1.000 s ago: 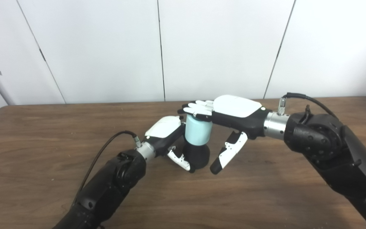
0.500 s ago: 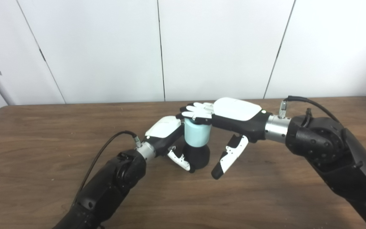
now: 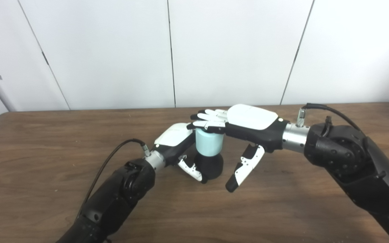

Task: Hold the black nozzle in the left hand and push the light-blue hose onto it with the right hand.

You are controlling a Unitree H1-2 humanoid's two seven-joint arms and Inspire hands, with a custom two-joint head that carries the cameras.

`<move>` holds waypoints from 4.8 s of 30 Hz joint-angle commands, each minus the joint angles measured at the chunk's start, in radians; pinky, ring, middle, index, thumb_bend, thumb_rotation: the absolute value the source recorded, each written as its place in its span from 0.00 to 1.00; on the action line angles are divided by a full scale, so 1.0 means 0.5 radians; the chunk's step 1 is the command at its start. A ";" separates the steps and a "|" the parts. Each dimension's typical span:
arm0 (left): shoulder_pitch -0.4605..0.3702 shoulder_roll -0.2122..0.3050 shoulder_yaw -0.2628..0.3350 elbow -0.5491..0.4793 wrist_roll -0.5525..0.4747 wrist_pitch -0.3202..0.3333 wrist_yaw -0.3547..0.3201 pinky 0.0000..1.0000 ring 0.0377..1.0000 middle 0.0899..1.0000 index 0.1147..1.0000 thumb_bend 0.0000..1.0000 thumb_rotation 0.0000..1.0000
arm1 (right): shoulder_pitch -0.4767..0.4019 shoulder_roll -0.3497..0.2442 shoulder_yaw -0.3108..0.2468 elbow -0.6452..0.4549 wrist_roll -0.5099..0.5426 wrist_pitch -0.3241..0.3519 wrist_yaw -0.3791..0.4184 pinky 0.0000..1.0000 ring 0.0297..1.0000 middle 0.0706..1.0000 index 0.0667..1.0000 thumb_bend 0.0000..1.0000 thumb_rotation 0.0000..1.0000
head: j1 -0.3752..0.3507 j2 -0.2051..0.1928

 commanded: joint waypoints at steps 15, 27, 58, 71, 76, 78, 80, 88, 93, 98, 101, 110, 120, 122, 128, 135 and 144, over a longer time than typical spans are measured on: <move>0.040 0.001 -0.016 0.035 0.059 0.063 -0.108 1.00 0.59 0.42 0.42 0.53 0.00 | 0.073 -0.070 0.202 0.053 -0.208 0.097 0.212 1.00 1.00 1.00 0.96 0.87 0.76 | -0.005 0.007; 0.033 -0.004 -0.010 0.051 0.051 0.050 -0.110 1.00 0.59 0.42 0.42 0.53 0.00 | 0.073 -0.059 0.220 0.008 -0.184 0.153 0.217 1.00 1.00 1.00 0.98 0.89 0.78 | -0.002 0.008; 0.028 -0.007 -0.011 0.072 0.065 0.049 -0.106 1.00 0.58 0.41 0.43 0.53 0.00 | 0.190 0.275 -0.439 -0.072 -0.388 0.234 -0.504 0.77 0.90 0.98 1.00 0.82 0.25 | -0.002 -0.017; 0.028 0.002 -0.005 0.070 0.063 0.056 -0.115 1.00 0.58 0.44 0.41 0.53 0.00 | 0.346 0.218 -0.483 -0.083 -0.318 0.315 -0.464 0.62 0.79 0.86 0.94 0.83 0.13 | 0.001 -0.021; 0.032 0.005 -0.004 0.064 0.061 0.062 -0.121 1.00 0.58 0.44 0.41 0.53 0.00 | 0.455 0.252 -0.501 -0.085 -0.327 0.388 -0.493 0.53 0.70 0.78 0.85 0.80 0.06 | -0.004 -0.021; 0.037 0.008 -0.002 0.062 0.060 0.060 -0.119 1.00 0.58 0.44 0.41 0.53 0.00 | 0.501 0.283 -0.521 -0.097 -0.317 0.448 -0.510 0.53 0.70 0.78 0.85 0.78 0.05 | -0.002 -0.020; 0.039 0.009 -0.001 0.066 0.062 0.056 -0.111 1.00 0.58 0.44 0.41 0.53 0.00 | 0.535 0.318 -0.548 -0.101 -0.299 0.496 -0.535 0.54 0.70 0.78 0.85 0.77 0.03 | -0.002 -0.020; 0.043 -0.002 0.011 0.067 0.023 0.108 -0.170 1.00 0.62 0.49 0.41 0.52 0.01 | 0.633 0.451 -0.636 -0.010 -0.235 0.479 -0.709 0.53 0.70 0.78 0.85 0.76 0.02 | -0.003 -0.021; 0.043 0.010 0.028 0.043 -0.029 0.179 -0.266 1.00 0.72 0.69 0.65 0.84 0.19 | 0.667 0.463 -0.644 0.036 -0.216 0.452 -0.784 0.53 0.70 0.79 0.85 0.76 0.01 | -0.004 -0.020; 0.046 0.016 0.031 0.001 0.010 0.305 -0.315 1.00 0.88 0.86 0.83 0.97 0.34 | 0.693 0.458 -0.658 0.041 -0.199 0.453 -0.812 0.53 0.70 0.79 0.85 0.75 0.01 | -0.007 -0.020; 0.053 0.023 0.049 -0.033 0.005 0.379 -0.331 1.00 0.96 0.92 0.91 1.00 0.40 | 0.702 0.458 -0.675 0.043 -0.178 0.468 -0.830 0.53 0.70 0.79 0.85 0.75 0.01 | -0.003 -0.020; 0.180 0.012 0.230 -0.174 -0.059 0.513 -0.242 1.00 0.95 0.91 0.90 0.83 0.34 | 0.723 0.507 -0.694 0.040 -0.149 0.493 -0.920 0.53 0.69 0.79 0.85 0.75 0.02 | -0.004 -0.021; 0.334 -0.001 0.479 -0.368 -0.176 0.604 -0.136 1.00 0.91 0.87 0.86 0.76 0.12 | 0.758 0.547 -0.724 0.010 -0.102 0.491 -0.989 0.53 0.69 0.78 0.84 0.75 0.01 | 0.005 -0.024; 0.379 -0.026 0.569 -0.414 -0.220 0.601 -0.074 0.98 0.89 0.86 0.84 0.75 0.08 | 0.768 0.567 -0.743 0.001 -0.077 0.486 -1.009 0.54 0.68 0.78 0.84 0.75 0.00 | 0.013 -0.025; 0.481 -0.181 0.812 -0.458 -0.342 0.543 0.208 0.73 0.80 0.80 0.77 0.66 0.01 | 0.779 0.641 -0.793 0.056 0.007 0.412 -1.108 0.52 0.67 0.78 0.83 0.71 0.06 | 0.018 -0.031; 0.552 -0.449 1.137 -0.564 -0.766 0.389 0.422 0.61 0.70 0.71 0.73 0.58 0.00 | 0.801 0.753 -0.849 0.112 0.133 0.326 -1.255 0.50 0.65 0.76 0.81 0.71 0.09 | 0.018 -0.026; 0.605 -0.445 1.195 -0.662 -1.235 0.247 0.225 0.51 0.66 0.66 0.70 0.64 0.07 | 0.824 0.858 -0.915 0.119 0.283 0.251 -1.373 0.49 0.64 0.75 0.79 0.70 0.10 | 0.036 -0.018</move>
